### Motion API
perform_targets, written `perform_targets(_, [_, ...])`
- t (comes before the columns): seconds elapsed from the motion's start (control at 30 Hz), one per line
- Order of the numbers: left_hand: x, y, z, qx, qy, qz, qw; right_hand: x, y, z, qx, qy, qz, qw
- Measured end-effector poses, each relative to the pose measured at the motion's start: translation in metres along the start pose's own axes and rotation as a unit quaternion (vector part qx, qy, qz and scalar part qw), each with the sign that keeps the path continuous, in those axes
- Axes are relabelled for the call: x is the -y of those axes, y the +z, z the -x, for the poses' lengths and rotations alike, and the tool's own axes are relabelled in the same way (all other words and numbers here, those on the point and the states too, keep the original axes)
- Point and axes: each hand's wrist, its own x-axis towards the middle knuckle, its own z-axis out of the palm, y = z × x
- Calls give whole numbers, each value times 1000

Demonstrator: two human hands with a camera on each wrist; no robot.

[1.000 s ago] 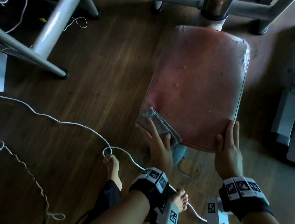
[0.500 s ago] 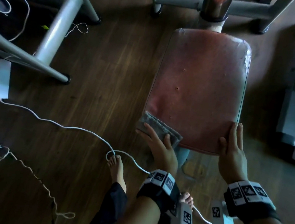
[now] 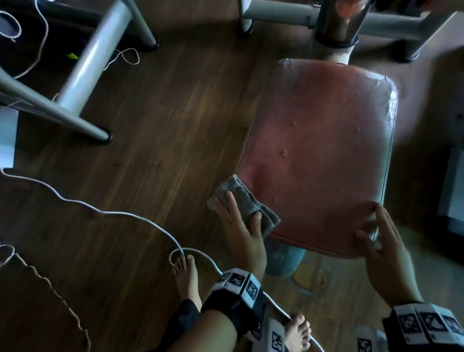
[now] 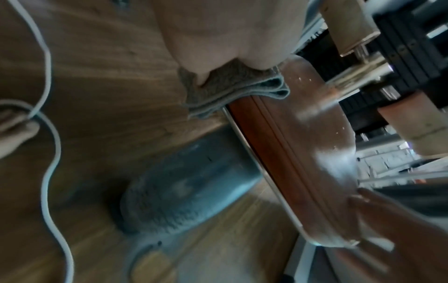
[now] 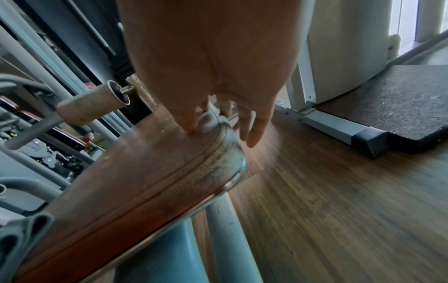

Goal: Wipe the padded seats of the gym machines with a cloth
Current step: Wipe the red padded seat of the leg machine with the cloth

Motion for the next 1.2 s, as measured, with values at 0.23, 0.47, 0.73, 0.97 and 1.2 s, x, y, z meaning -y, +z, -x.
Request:
perform_targets(0.23, [-9,-25,-44,97,57,-41,993,44,24,-53,-13,192,-105,976])
perform_targets(0.47, [-31,-8,-134,253,68,-2,965,49,44,-58,-62,255,5,965])
perform_targets(0.73, [-16,-31,-94,197,125,-53,971,57,35,-59,-49,264,-52,962])
perform_targets(0.97, [-10,-26,-91,188,88,-2,978,58,35,-60,-46,270,-54,960])
perform_targets(1.2, [-30,9,-124,203,1,87,975,58,33,-60,-46,265,-49,962])
